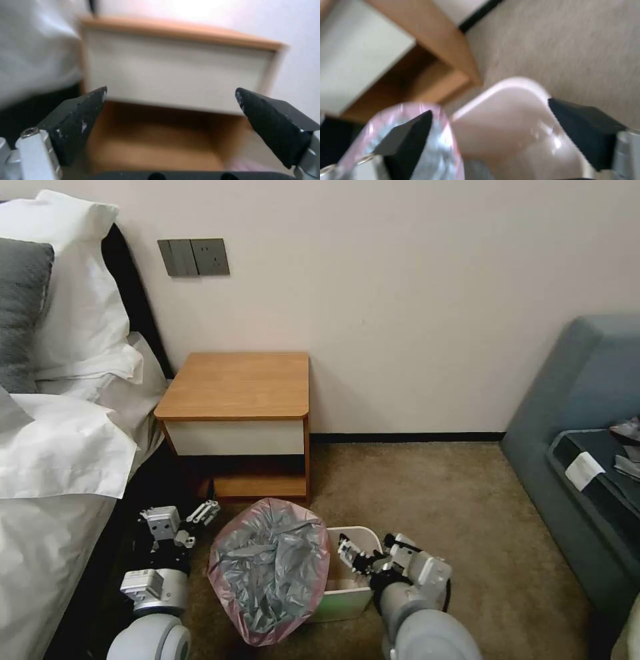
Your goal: Pick up the garbage bag from the table and place it over the trash can.
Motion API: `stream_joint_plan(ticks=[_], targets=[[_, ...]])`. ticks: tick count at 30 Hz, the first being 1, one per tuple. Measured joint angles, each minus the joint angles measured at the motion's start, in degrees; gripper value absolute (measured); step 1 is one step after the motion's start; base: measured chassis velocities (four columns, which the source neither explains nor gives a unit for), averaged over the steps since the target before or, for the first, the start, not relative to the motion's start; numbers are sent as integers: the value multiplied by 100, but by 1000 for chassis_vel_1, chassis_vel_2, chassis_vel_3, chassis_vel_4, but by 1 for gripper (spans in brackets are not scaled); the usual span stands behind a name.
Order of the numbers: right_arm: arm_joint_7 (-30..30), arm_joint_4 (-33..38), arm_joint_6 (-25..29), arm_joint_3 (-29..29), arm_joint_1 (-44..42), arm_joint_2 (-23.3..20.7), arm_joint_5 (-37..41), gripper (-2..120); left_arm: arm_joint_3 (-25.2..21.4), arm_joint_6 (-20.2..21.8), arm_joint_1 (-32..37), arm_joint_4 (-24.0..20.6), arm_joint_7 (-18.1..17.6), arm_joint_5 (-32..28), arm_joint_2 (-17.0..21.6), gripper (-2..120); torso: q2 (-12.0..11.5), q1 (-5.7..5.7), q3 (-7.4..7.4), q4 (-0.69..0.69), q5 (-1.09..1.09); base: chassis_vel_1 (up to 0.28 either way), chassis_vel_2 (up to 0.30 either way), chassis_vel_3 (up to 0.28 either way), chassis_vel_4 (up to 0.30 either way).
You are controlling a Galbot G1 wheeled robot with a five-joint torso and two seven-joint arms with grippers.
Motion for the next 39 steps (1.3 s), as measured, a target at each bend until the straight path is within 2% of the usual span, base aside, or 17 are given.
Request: stream_joint_plan(ticks=[2, 6, 9, 11, 12, 13, 16, 17, 18, 20, 22, 24, 25, 26, 28, 34, 39], targets=[[-188, 77, 210, 344, -58, -14, -154, 100, 206, 1014, 283, -556, 147, -604, 235, 100, 0, 0, 0, 0, 2, 0, 0, 0, 0], [-267, 115, 320, 559, -64, 15, -190, 100, 315, 1081, 463, -691, 344, -689, 374, 100, 0, 0, 0, 0, 1, 0, 0, 0, 0], [-301, 134, 374, 708, -68, 57, -203, 100, 390, 794, 608, -691, 505, -500, 440, 99, 0, 0, 0, 1, 1, 0, 0, 0, 0], [-350, 160, 444, 803, -134, 108, -272, 100, 531, 289, 742, -539, 437, 346, 452, 97, 0, 0, 0, 0, 1, 0, 0, 0, 0], [-350, 160, 444, 803, -134, 108, -272, 100, 531, 289, 742, -539, 437, 346, 452, 97, 0, 0, 0, 0, 1, 0, 0, 0, 0], [-403, 165, 491, 825, -200, 132, -371, 100, 677, 250, 772, -463, 50, 1043, 434, 97, 0, 0, 0, 1, 1, 0, 0, 0, 0], [-440, 165, 550, 828, -254, 161, -487, 100, 823, 452, 768, -413, -397, 1566, 401, 97, 0, 0, 0, 0, 0, 0, 0, 0, 0], [-458, 165, 589, 828, -288, 196, -572, 100, 888, 704, 758, -383, -575, 1849, 372, 99, 0, 0, 0, 1, 1, 0, 0, 0, 0], [-471, 166, 619, 822, -309, 226, -621, 100, 914, 935, 747, -383, -575, 1947, 352, 99, 0, 0, 0, 1, 0, 0, 0, 0, 0], [-474, 166, 624, 820, -313, 231, -628, 100, 918, 1026, 744, -386, -538, 1956, 345, 100, 0, 0, 0, 0, 0, 0, 0, 0, 0], [-515, 183, 674, 781, -339, 283, -735, 100, 921, 1868, 704, -556, -22, 1822, 292, 100, 0, 0, 0, 0, 1, 0, 0, 0, 0], [-517, 183, 679, 778, -339, 287, -746, 100, 921, 2010, 697, -583, 24, 1790, 285, 100, 0, 0, 0, 0, 1, 0, 0, 0, 0], [-525, 190, 698, 770, -335, 304, -783, 100, 929, 2516, 677, -695, 123, 1652, 261, 100, 0, 0, 0, 0, 1, 0, 0, 0, 0], [-525, 190, 698, 770, -335, 304, -783, 100, 929, 2516, 677, -695, 123, 1652, 261, 100, 0, 0, 0, 0, 1, 0, 0, 0, 0], [-533, 201, 746, 772, -338, 317, -846, 100, 959, 3061, 668, -801, 199, 1570, 212, 100, 0, 0, 0, 0, 1, 0, 0, 0, 0], [-538, 197, 855, 779, -373, 327, -1007, 100, 1009, 3398, 662, -759, 191, 1530, 128, 100, 0, 0, 0, 0, 0, 0, 0, 0, 0], [-560, 169, 904, 754, -363, 372, -1154, 100, 1132, 3568, 547, -779, 62, 747, -33, 100, 0, 0, 0, 0, 1, 0, 0, 0, 0]])
